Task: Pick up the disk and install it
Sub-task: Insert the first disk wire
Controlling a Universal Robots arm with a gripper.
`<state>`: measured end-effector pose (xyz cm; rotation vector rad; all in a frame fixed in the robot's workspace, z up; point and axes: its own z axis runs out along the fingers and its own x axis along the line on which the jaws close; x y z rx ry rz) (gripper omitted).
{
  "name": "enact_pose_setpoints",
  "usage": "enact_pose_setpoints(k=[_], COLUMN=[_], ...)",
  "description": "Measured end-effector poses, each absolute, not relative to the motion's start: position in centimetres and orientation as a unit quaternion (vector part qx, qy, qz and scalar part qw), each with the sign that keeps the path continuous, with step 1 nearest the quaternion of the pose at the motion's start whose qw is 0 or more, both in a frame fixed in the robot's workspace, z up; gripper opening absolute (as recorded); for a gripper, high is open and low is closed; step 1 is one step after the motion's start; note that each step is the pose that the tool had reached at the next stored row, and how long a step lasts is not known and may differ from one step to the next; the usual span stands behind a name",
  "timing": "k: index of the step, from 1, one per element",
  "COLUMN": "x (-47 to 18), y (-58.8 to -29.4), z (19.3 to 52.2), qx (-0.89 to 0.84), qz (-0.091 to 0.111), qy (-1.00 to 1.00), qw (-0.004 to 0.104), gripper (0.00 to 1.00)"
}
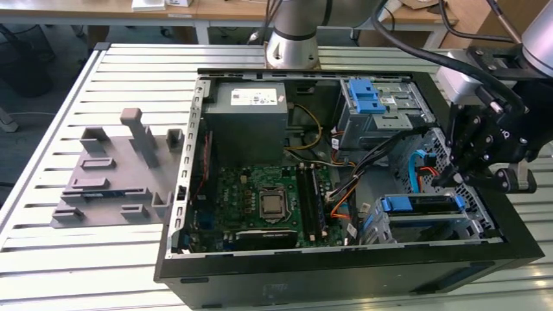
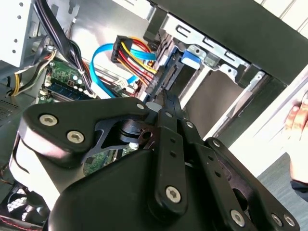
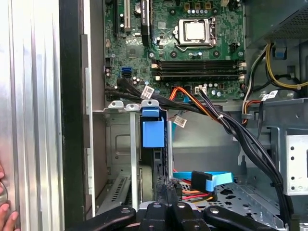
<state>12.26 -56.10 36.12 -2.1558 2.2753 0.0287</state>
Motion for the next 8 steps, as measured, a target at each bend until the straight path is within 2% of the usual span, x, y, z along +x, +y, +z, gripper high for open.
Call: enact_pose_setpoints(k=[8], x=[12.3], y=[-55.42], z=[36.11], qx=[-0.688], qz=[0.007], qy=[0.726], qw=[0.006], gripper=[0.11])
